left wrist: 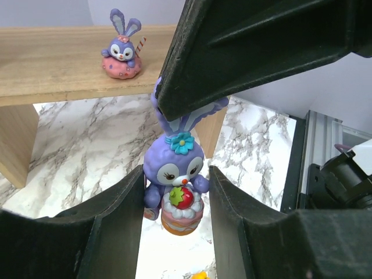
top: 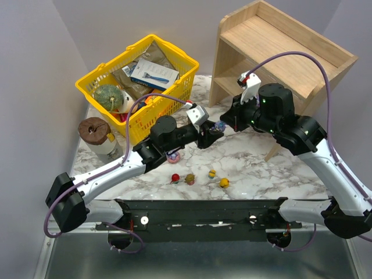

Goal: Place and organize the plastic toys onto the shelf

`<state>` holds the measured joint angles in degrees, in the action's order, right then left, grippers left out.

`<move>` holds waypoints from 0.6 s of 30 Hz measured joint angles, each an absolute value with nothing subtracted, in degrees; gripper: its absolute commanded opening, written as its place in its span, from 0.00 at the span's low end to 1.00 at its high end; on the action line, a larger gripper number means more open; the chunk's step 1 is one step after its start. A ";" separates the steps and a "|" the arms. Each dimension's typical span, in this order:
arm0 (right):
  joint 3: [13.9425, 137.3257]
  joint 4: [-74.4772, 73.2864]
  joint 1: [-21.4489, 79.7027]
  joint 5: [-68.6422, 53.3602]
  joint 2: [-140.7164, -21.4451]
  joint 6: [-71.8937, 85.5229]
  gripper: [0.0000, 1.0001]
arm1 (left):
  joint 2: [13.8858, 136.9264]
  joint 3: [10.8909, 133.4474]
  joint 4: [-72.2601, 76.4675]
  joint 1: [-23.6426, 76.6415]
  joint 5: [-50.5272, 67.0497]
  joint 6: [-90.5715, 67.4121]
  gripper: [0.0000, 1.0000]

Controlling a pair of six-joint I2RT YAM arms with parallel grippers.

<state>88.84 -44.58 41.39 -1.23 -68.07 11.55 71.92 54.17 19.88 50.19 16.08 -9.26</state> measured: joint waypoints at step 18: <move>89.06 -44.23 41.63 -1.19 -68.36 8.25 0.01 | 75.53 63.00 12.05 49.91 14.44 -5.52 0.73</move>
